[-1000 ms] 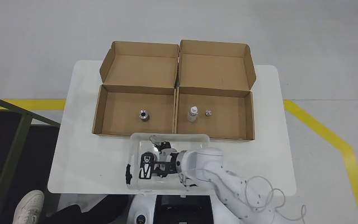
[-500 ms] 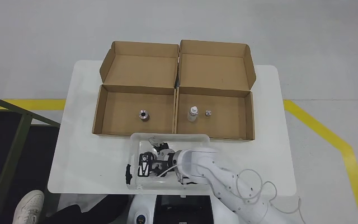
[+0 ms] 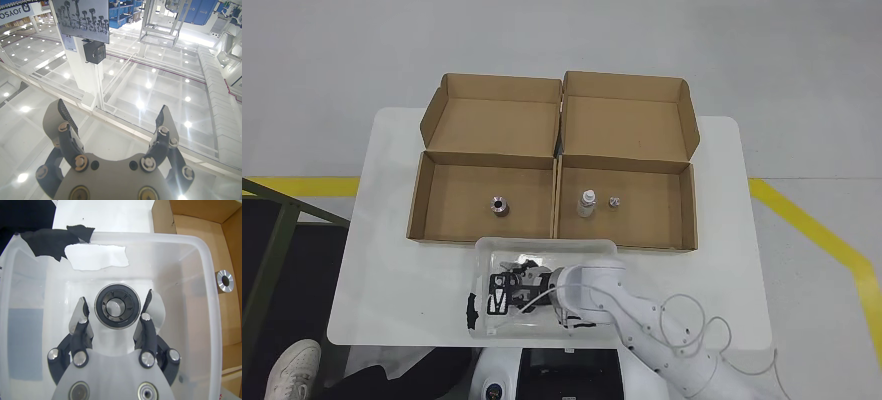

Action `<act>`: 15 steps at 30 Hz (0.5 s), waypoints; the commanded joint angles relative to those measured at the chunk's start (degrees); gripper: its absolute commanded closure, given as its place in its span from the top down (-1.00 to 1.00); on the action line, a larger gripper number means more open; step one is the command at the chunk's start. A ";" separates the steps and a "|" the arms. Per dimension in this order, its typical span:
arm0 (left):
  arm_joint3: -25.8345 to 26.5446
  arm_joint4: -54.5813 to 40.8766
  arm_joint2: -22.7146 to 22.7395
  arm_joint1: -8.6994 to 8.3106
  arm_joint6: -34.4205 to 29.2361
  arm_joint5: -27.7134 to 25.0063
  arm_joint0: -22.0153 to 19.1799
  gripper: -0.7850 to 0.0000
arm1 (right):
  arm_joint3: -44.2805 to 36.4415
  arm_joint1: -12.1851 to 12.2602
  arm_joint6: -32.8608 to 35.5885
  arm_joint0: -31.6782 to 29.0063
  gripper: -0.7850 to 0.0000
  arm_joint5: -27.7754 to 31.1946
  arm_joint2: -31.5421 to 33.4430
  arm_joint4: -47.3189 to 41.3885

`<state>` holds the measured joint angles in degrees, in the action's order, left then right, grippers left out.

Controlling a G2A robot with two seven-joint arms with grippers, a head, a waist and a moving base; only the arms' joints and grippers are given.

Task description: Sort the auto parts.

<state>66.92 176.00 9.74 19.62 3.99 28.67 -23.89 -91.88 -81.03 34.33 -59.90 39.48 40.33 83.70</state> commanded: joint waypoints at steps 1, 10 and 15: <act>0.00 0.00 0.00 0.00 0.00 0.00 0.00 1.00 | 0.27 -0.03 -0.15 0.19 0.19 0.05 -0.03 -0.32; 0.00 0.00 0.00 0.00 0.00 0.00 0.00 1.00 | -0.26 0.08 -0.32 0.57 -1.00 0.65 0.19 -1.24; 0.00 0.00 0.00 0.00 0.00 0.00 0.00 1.00 | -3.22 0.60 -0.22 -0.53 -1.00 1.68 0.89 -1.40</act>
<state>66.92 176.00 9.74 19.62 3.99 28.67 -23.89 -94.46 -80.54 34.12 -60.17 40.98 41.08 82.31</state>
